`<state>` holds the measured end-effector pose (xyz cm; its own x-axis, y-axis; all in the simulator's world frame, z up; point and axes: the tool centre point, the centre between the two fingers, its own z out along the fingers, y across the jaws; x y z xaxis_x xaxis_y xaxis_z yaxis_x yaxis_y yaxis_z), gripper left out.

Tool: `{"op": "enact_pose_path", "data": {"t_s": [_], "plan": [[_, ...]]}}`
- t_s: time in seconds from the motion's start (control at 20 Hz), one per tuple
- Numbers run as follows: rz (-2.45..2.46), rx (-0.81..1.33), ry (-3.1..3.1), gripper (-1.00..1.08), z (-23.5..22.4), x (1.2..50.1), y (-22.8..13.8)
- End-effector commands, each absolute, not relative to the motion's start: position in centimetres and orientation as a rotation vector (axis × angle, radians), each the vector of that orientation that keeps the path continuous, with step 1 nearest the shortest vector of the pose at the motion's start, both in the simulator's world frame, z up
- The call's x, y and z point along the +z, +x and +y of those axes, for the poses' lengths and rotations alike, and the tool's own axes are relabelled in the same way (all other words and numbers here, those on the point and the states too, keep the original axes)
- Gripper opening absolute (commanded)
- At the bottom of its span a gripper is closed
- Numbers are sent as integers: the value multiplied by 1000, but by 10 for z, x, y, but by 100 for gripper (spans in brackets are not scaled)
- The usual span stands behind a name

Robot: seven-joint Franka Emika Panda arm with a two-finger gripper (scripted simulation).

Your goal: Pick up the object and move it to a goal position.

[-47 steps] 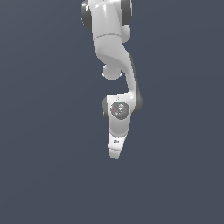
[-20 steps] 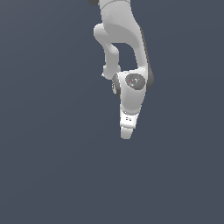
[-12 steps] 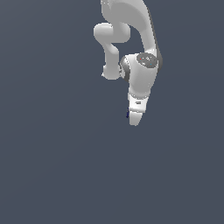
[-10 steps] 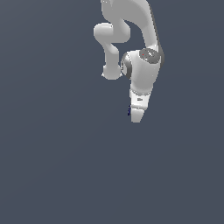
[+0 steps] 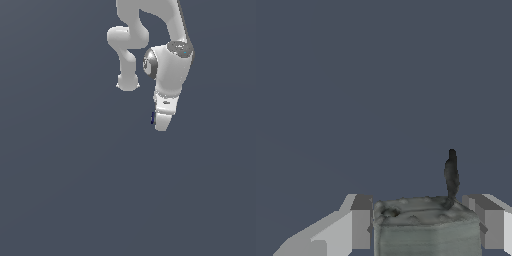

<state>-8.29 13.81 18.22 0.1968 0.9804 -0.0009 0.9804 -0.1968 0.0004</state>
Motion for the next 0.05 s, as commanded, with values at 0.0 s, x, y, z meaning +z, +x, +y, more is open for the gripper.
{"op": "enact_pose_path", "data": {"t_s": [0.0], "plan": [[1990,0,2431,-100,139,184,-84]]}}
